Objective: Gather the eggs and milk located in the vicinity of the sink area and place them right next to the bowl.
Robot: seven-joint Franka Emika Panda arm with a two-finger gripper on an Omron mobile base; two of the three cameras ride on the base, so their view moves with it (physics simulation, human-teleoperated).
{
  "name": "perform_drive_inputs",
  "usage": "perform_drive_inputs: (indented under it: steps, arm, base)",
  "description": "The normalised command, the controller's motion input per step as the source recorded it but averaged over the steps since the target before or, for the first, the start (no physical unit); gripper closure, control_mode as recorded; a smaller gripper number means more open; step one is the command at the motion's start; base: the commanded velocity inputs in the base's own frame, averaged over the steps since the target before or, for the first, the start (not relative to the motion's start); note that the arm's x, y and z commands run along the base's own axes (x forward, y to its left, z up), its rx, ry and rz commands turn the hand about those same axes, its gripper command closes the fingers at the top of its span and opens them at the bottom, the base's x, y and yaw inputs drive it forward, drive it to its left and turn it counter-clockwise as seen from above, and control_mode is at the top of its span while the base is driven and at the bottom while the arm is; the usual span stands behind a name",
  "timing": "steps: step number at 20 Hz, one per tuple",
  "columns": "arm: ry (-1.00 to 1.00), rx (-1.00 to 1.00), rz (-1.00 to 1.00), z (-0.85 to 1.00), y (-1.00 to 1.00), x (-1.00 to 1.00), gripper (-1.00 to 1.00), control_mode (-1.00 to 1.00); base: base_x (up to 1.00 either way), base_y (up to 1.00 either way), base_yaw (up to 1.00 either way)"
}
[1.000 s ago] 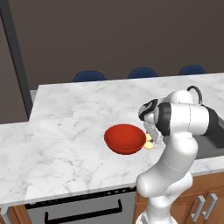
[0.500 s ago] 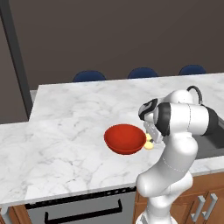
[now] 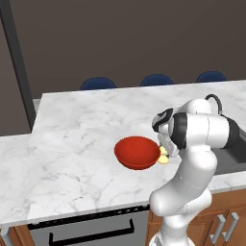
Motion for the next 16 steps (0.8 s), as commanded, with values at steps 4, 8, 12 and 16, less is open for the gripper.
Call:
perform_drive_inputs:
  steps: [4,8,12,16]
  arm:
    - [0.0,0.0,0.0,0.09,-0.01,-0.02,-1.0,-1.0]
    - [0.0,0.0,0.0,0.14,-0.01,-0.05,-1.0,-1.0]
    - [0.0,0.0,-0.02,0.21,-0.04,-0.15,-1.0,-1.0]
    - [0.0,0.0,-0.06,0.23,-0.13,-0.33,-1.0,-1.0]
  base:
    - [0.0,0.0,0.0]
    - [0.0,0.0,0.0]
    - [0.0,0.0,0.0]
    - [0.0,0.0,0.0]
